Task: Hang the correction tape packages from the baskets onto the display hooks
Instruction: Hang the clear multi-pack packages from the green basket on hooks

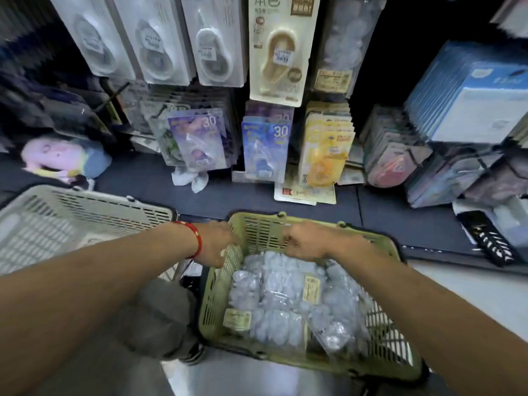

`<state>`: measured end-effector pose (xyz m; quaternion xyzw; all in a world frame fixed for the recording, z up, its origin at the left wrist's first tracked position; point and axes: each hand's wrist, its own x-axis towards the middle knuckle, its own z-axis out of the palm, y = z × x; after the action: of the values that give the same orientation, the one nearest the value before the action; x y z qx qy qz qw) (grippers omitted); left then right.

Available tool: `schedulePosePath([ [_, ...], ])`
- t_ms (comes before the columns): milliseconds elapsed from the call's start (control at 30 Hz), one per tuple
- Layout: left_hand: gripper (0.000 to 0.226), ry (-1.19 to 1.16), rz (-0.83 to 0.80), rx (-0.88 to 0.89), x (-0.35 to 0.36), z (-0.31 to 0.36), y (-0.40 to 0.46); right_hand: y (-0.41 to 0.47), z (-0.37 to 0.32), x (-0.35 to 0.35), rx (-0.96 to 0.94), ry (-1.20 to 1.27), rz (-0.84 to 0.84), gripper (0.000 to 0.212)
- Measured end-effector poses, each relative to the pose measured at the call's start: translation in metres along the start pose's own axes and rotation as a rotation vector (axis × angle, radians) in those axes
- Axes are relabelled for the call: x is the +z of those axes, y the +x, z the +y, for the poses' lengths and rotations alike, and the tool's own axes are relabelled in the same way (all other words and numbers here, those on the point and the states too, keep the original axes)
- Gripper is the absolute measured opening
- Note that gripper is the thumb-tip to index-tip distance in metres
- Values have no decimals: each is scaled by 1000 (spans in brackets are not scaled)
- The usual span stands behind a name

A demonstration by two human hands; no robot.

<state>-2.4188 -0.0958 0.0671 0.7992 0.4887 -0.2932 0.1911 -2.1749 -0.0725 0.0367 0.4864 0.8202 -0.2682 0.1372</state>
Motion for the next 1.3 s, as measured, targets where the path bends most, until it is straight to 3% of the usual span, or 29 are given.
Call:
schedulePosePath([
  [67, 66, -26, 29, -58, 27, -1, 2, 6, -5, 53, 11, 11, -172, 41],
  [167, 69, -130, 137, -163, 66, 15, 4, 13, -14, 119, -28, -10, -226, 54],
  [267, 73, -316, 333, -266, 104, 43, 6, 22, -35, 167, 33, 54, -180, 60],
  [367, 71, -569, 470, -331, 126, 64, 8, 32, -65, 192, 255, 170, -40, 67],
  [567, 57, -870, 606, -373, 125, 65, 6, 43, -80, 194, 431, 710, 103, 74],
  [667, 52, -913, 627, -375, 119, 64, 3, 41, -76, 189, 494, 1170, 168, 50],
  [800, 53, -822, 665, -391, 119, 66, -1, 26, -48, 175, 389, 1269, 147, 38],
  [867, 55, -787, 757, -395, 119, 70, 1, 12, -27, 166, 320, 1480, 150, 35],
  [933, 62, -945, 772, -405, 116, 81, 7, -1, -8, 161, 210, 1677, 132, 38],
  [967, 68, -1132, 688, -406, 111, 87, 11, -4, 0, 159, 130, 1747, 104, 40],
  [1033, 55, -1488, 493, -387, 109, 97, 21, -7, 3, 153, 8, 1700, 74, 38],
  [1100, 24, -1525, 494, -399, 114, 98, 28, -1, 3, 149, 56, 1510, 203, 30],
  [1167, 20, -1489, 540, -481, 121, 94, 29, 6, 9, 148, 211, 1111, 435, 30],
  [1200, 20, -1485, 557, -525, 124, 91, 29, 11, 17, 151, 254, 802, 448, 40],
  [1233, 20, -1483, 572, -556, 127, 88, 29, 15, 25, 155, 261, 517, 363, 54],
  [1300, 20, -1512, 582, -599, 129, 85, 30, 21, 38, 166, 239, 200, 129, 87],
])
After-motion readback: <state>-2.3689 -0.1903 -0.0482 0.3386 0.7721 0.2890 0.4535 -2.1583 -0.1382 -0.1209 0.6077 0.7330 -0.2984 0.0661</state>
